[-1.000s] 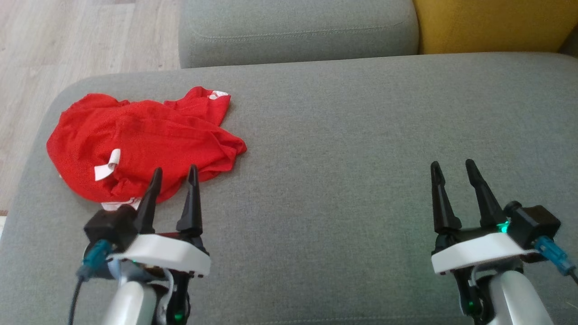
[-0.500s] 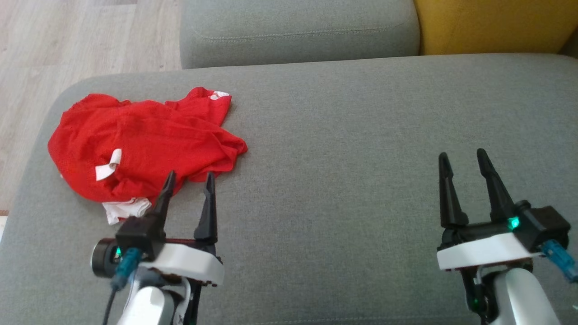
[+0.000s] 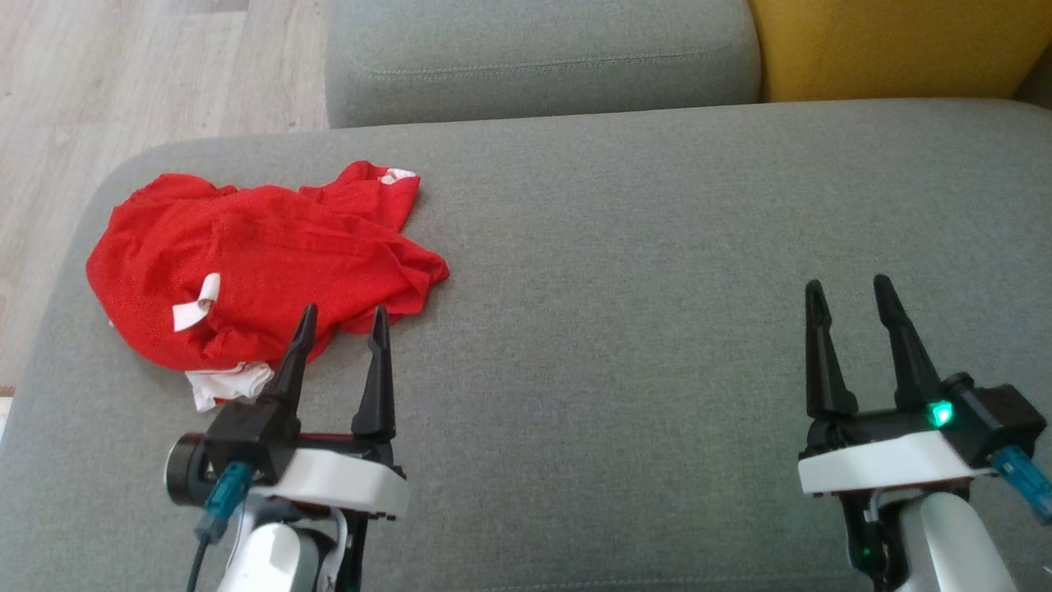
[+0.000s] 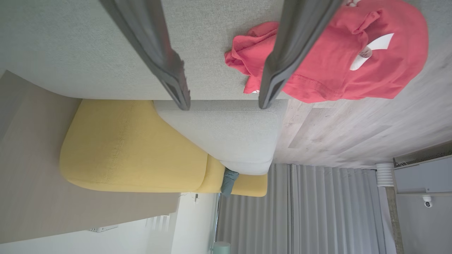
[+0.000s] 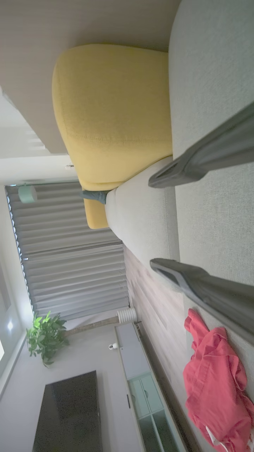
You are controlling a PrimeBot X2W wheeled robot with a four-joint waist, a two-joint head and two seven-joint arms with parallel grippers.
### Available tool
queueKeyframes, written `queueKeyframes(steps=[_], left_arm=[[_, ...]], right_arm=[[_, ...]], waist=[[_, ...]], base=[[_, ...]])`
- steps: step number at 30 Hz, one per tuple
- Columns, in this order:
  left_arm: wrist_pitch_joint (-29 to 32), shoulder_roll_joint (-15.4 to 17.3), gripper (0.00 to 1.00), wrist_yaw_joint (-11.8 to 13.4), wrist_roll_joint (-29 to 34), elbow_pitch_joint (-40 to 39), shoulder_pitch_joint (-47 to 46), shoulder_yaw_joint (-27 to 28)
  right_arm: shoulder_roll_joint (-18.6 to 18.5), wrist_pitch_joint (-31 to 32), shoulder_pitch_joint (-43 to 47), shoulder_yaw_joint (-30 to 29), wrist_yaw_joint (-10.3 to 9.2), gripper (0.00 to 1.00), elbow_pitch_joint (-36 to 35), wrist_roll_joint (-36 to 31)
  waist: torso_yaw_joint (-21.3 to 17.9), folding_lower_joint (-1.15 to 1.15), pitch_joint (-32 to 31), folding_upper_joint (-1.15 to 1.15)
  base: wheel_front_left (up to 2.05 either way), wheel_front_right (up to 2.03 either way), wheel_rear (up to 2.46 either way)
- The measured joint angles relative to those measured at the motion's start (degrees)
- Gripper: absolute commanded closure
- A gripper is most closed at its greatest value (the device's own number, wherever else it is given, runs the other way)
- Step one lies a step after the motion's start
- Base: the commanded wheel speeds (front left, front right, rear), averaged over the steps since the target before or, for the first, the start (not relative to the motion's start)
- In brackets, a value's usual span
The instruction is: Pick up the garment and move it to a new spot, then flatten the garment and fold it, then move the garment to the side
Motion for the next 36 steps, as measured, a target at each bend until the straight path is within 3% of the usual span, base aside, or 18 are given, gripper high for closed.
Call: queueKeyframes(steps=[10,22,36], left_arm=[[-0.7,-1.1,0.00,-2.2,2.8,2.6,1.1,1.5],[-0.7,-1.3,0.00,-2.6,2.8,3.0,1.1,1.8],[-0.7,-1.3,0.00,-2.2,2.8,2.8,1.3,3.4]], right_arm=[[0.0,-0.6,0.1,0.2,0.01,0.00,2.8,-0.2],[0.0,-0.6,0.1,0.2,0.01,0.00,3.8,0.3],[0.0,-0.6,2.2,2.6,0.01,0.00,4.6,2.0]], waist=[[0.3,0.00,-0.4,0.00],[1.3,0.00,-0.2,0.00],[10.5,0.00,-1.1,0.00]], base=[[0.00,0.00,0.00],[0.00,0.00,0.00],[0.00,0.00,0.00]])
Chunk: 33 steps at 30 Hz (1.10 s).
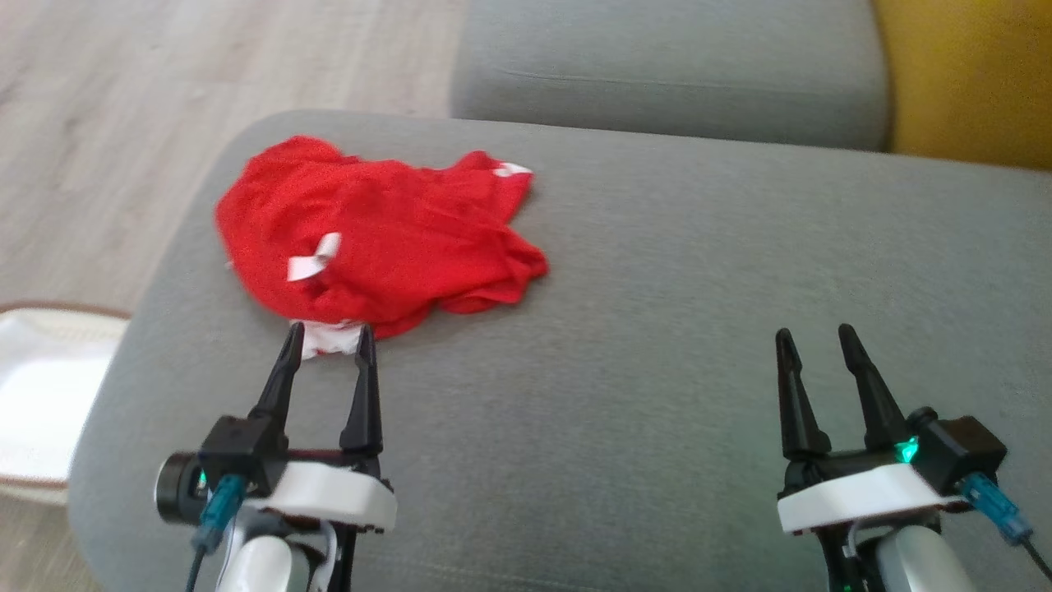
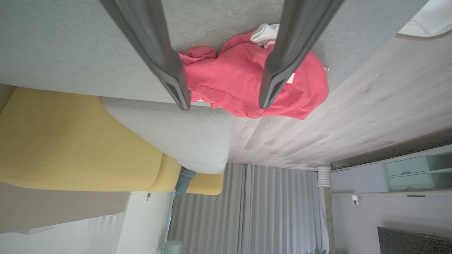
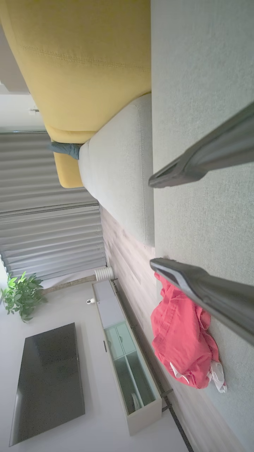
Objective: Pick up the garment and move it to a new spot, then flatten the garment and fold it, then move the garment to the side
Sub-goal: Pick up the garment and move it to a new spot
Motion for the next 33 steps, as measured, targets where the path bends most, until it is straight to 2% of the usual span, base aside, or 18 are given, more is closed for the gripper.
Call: queueKeyframes(steps=[9,18,25,33], left_arm=[[0.0,0.0,0.00,-0.6,1.0,-0.1,2.3,1.4],[0.0,0.0,0.00,-1.3,1.5,-0.5,3.2,2.1],[0.0,0.0,0.00,-1.5,1.5,-0.5,3.3,2.6],[0.0,0.0,0.00,-0.6,0.7,-1.6,3.3,3.2]], right_arm=[[0.0,0.0,0.2,1.5,-0.01,0.00,0.5,2.1],[0.0,0.0,0.2,2.4,-0.01,0.00,0.5,3.3],[0.0,0.0,0.2,3.2,0.00,0.00,0.6,3.8],[0.0,0.0,0.2,3.6,0.00,0.00,1.1,3.7]], waist=[[7.4,0.00,-0.9,0.00],[12.3,0.00,-1.2,0.00],[13.7,0.00,-1.1,0.00],[12.5,0.00,-0.7,0.00]], base=[[0.00,0.00,0.00],[0.00,0.00,0.00],[0.00,0.00,0.00],[0.00,0.00,0.00]])
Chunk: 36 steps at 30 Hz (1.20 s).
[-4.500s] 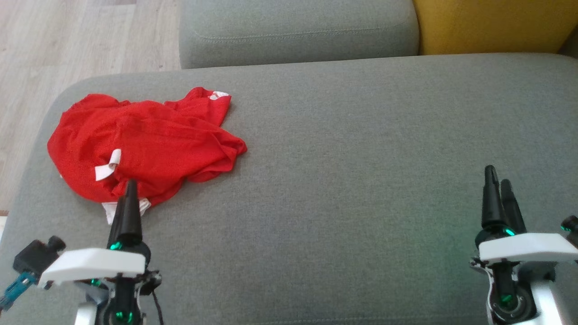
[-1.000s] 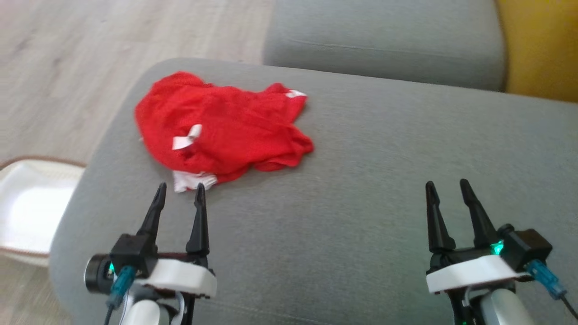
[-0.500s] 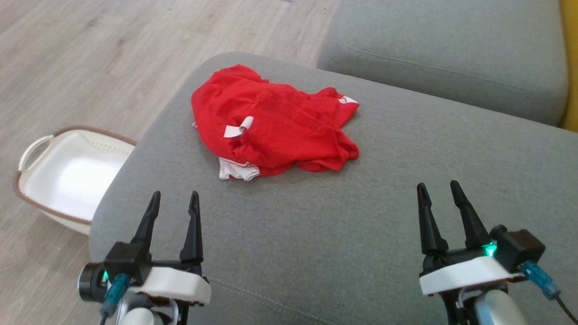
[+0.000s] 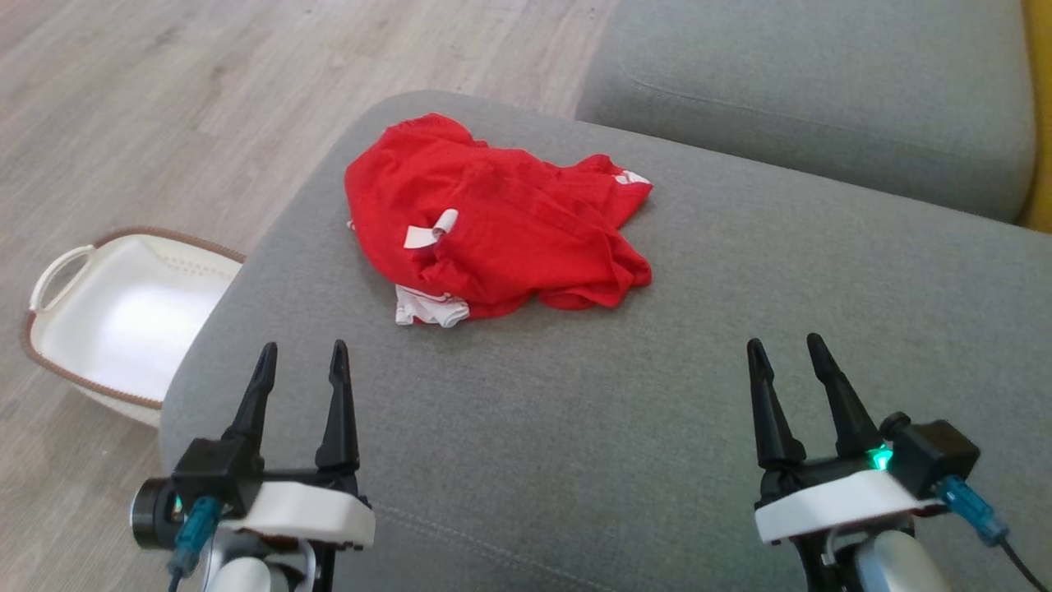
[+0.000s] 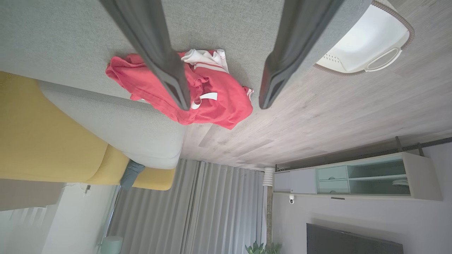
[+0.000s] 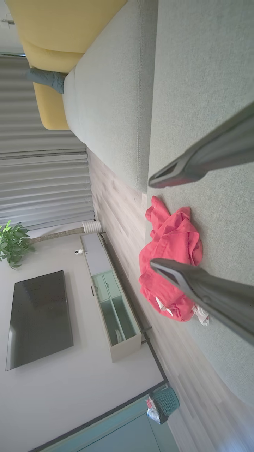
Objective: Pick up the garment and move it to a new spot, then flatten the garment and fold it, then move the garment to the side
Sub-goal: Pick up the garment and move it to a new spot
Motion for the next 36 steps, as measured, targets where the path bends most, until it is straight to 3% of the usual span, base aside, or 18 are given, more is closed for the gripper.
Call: queueKeyframes(steps=[7,14,20,28,36], left_arm=[[0.0,0.0,0.00,0.1,-1.3,1.9,-0.1,0.4],[0.0,0.2,0.00,-2.6,0.3,4.7,-4.3,0.8],[0.0,2.2,0.00,-6.1,1.4,11.9,-13.2,0.5],[7.8,5.2,0.00,-10.5,0.1,24.7,-28.7,-0.4],[11.6,10.0,0.00,-11.4,-0.7,36.5,-41.4,-1.1]], right_arm=[[0.0,0.0,-0.1,0.0,0.00,0.00,0.1,0.0],[0.0,0.0,-0.5,-1.3,0.00,0.00,-0.7,-0.9],[0.0,0.0,-3.5,-4.1,0.00,0.00,-1.7,-2.5],[0.0,0.0,-6.5,-5.5,0.00,0.00,-2.8,-3.6],[-0.1,-0.1,-9.7,-5.6,0.00,0.00,-3.5,-3.6]], waist=[[-2.2,0.00,0.8,0.00],[-5.7,0.00,3.5,0.00],[-8.8,0.00,7.7,0.00],[-12.6,0.01,14.3,0.00],[-17.0,0.01,19.8,0.00]], base=[[0.00,0.00,0.00],[0.00,0.00,0.00],[0.00,0.00,0.00],[0.00,0.00,0.00],[0.00,0.00,0.00]])
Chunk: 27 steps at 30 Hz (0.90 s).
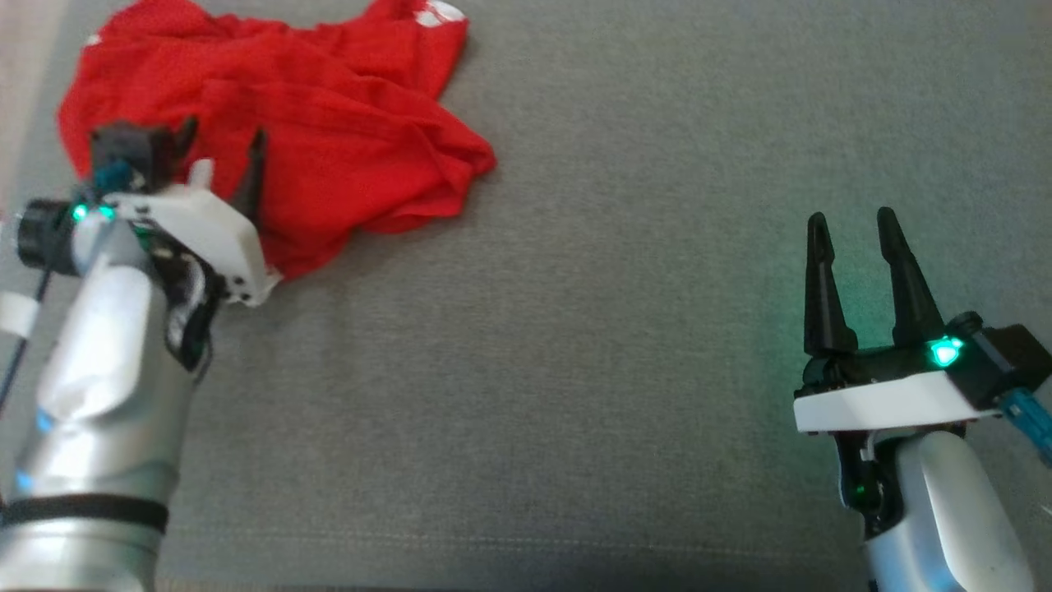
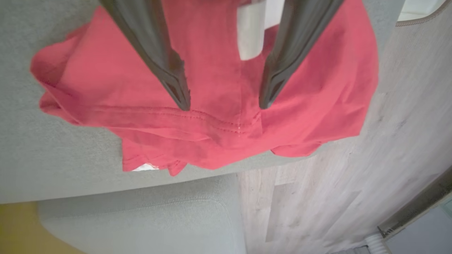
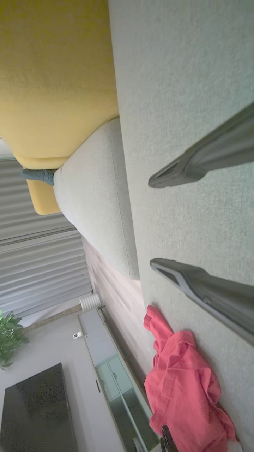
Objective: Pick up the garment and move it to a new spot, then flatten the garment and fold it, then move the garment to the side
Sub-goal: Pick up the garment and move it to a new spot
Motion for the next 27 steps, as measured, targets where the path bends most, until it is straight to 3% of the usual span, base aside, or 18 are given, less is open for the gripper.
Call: queueKeyframes(steps=[12,13,14,27], left_arm=[[3.5,3.4,0.00,-0.5,-1.7,12.7,-10.8,-2.9],[3.9,3.5,0.40,-0.5,-2.3,13.6,-11.3,-3.5],[3.8,3.5,1.00,-0.5,-2.8,14.1,-11.6,-4.3],[-6.5,3.6,1.00,-0.5,-3.8,15.6,-11.4,-7.2]], right_arm=[[0.0,0.0,-2.1,-0.7,0.00,0.00,-0.8,0.1],[0.0,0.0,-2.3,-0.7,0.00,0.00,-0.8,0.1],[0.0,0.0,-2.4,-0.7,0.00,0.00,-0.8,0.1],[0.0,0.0,-2.0,-0.7,-0.01,0.00,0.5,0.1]], waist=[[-4.4,0.00,5.7,0.00],[-4.6,0.00,6.0,0.00],[-4.8,0.00,6.2,0.00],[-4.0,-0.01,1.0,0.00]], base=[[0.00,0.00,0.00],[0.00,0.00,0.00],[0.00,0.00,0.00],[0.00,0.00,0.00]])
